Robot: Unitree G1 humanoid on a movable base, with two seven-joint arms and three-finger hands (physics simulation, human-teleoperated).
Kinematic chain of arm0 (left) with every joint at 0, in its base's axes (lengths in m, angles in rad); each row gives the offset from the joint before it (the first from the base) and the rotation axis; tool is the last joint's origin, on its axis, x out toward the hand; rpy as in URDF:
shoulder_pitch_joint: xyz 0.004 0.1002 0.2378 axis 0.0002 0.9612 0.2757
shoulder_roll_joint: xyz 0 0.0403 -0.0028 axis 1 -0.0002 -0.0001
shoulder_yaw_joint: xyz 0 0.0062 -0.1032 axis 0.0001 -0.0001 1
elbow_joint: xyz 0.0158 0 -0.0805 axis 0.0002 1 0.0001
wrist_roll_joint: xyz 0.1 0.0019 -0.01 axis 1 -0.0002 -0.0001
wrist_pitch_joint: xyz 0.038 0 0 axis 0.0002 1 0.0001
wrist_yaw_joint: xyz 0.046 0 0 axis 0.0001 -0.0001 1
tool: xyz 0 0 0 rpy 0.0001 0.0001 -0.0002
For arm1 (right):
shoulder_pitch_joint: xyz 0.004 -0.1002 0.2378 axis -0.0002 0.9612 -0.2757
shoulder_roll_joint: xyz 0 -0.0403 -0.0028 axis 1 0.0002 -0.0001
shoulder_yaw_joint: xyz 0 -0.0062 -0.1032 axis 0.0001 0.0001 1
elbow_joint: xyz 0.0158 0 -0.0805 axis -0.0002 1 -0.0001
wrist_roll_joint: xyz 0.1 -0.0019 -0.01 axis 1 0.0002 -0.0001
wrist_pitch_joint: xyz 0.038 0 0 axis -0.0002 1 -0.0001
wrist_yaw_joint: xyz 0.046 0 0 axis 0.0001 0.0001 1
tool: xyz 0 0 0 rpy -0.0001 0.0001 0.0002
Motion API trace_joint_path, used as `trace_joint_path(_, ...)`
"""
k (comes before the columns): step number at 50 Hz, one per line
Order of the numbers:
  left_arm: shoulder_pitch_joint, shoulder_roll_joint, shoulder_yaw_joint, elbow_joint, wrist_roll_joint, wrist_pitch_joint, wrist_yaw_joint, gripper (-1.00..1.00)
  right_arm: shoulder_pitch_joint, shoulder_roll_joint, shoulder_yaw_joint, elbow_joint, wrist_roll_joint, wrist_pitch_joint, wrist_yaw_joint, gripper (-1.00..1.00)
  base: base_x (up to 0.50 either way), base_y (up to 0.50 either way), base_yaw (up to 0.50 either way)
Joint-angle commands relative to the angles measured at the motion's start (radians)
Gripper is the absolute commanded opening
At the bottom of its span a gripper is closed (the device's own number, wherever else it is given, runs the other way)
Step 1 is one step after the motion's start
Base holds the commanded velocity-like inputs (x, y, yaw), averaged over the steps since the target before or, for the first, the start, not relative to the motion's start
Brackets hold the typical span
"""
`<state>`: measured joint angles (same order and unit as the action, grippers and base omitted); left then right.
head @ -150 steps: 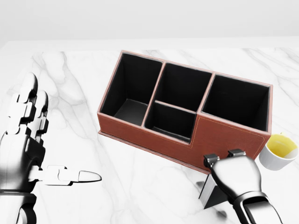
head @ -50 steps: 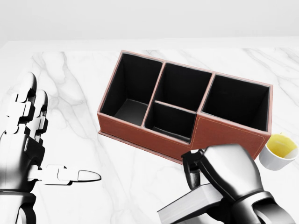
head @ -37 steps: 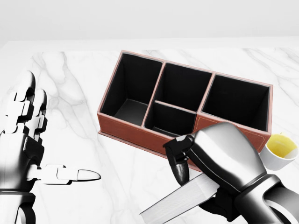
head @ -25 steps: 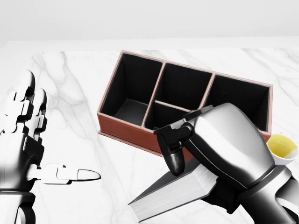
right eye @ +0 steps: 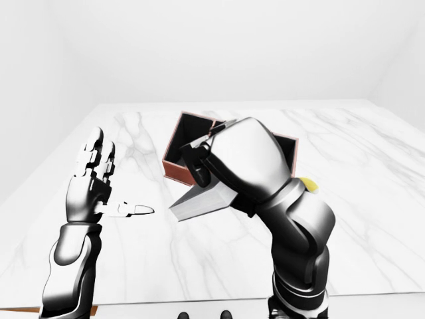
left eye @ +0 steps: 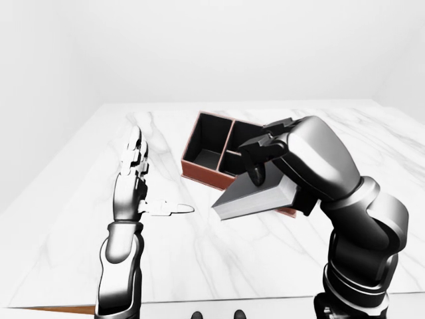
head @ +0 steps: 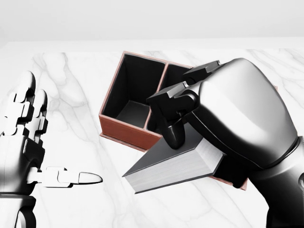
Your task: Pick up the book and place it in the right compartment of the caddy.
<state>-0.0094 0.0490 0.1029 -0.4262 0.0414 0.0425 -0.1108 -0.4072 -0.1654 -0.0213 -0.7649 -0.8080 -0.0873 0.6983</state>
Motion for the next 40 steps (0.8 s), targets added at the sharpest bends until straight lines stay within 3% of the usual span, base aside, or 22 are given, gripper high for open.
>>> trace_joint_path(1, 0.0, 0.0, 0.0, 0.0, 0.001, -0.001, -0.001, 1.0, -0.137, -0.027, -0.028, 0.025, 0.008, 0.0, 0.0, -1.0, 0.0, 0.0, 0.0)
trace_joint_path(15, 0.001, 0.0, -0.001, 0.0, 0.002, -0.004, -0.002, 1.0, -0.235, -0.038, -0.03, 0.03, -0.027, 0.0, 0.0, -1.0, 0.0, 0.0, 0.0)
trace_joint_path(40, 0.004, -0.001, -0.004, -0.005, 0.003, -0.009, -0.008, 1.0, -0.506, -0.199, -0.092, 0.377, -0.057, 0.0, -0.006, -1.0, 0.0, 0.0, 0.0)
